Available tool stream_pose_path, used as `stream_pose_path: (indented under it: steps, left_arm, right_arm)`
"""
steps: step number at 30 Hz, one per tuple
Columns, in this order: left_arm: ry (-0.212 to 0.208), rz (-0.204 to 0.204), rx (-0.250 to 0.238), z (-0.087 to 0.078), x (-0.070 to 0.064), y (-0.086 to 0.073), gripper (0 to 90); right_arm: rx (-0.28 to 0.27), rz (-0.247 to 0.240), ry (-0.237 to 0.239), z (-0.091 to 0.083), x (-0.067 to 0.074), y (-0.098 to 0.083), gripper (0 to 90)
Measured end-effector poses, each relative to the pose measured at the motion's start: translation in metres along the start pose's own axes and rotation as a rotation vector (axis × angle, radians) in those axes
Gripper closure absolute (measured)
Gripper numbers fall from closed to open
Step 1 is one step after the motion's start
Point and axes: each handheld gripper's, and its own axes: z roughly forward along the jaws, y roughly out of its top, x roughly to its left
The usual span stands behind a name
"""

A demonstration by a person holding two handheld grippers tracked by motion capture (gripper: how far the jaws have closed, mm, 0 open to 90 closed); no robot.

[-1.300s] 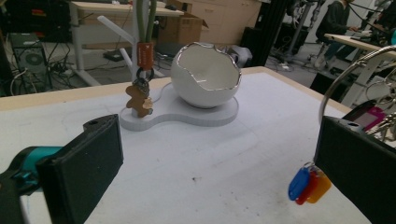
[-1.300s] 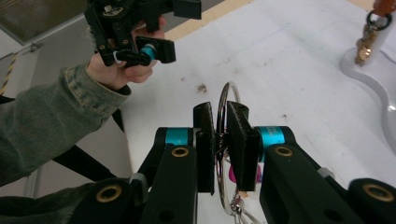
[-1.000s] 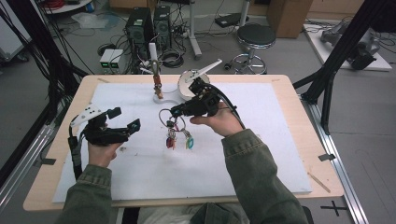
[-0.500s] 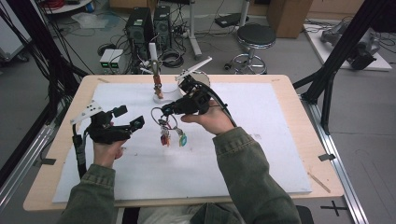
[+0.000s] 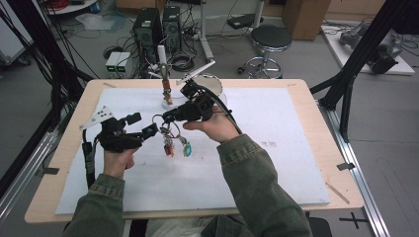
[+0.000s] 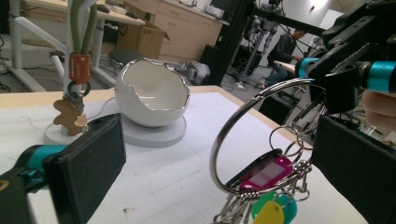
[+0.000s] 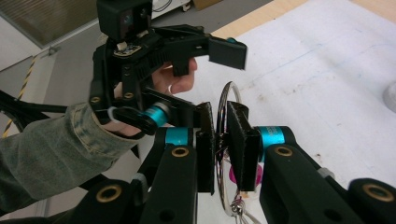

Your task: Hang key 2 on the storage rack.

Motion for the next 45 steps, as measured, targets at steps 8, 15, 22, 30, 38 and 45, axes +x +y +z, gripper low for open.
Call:
stream_pose_path:
  steps: [8,15,22,30,38,45]
  left_arm:
    - [-0.003,0.005,0.017,0.002,-0.002,-0.001,31.7]
    - [-0.034,-0.009,0.033,0.004,-0.003,-0.002,52.9]
    - [0.015,-0.022,0.071,0.005,-0.002,-0.005,76.2]
    - [0.035,0.098,0.116,0.010,-0.012,-0.010,86.0]
    - [0.021,0.138,0.137,0.015,-0.019,-0.011,86.5]
    - [-0.001,0.157,0.156,0.017,-0.021,-0.013,86.8]
  right_arm:
    - [0.005,0.008,0.013,0.005,0.002,0.001,81.9]
    - [-0.001,0.017,0.004,0.007,0.001,0.001,81.9]
    - [-0.006,0.038,-0.003,0.008,-0.001,0.000,81.9]
    - [-0.015,0.055,-0.021,0.005,-0.003,-0.001,81.8]
    - [-0.030,0.106,-0.039,0.002,-0.013,-0.011,78.7]
    - [-0.049,0.130,-0.074,-0.005,-0.019,-0.018,63.6]
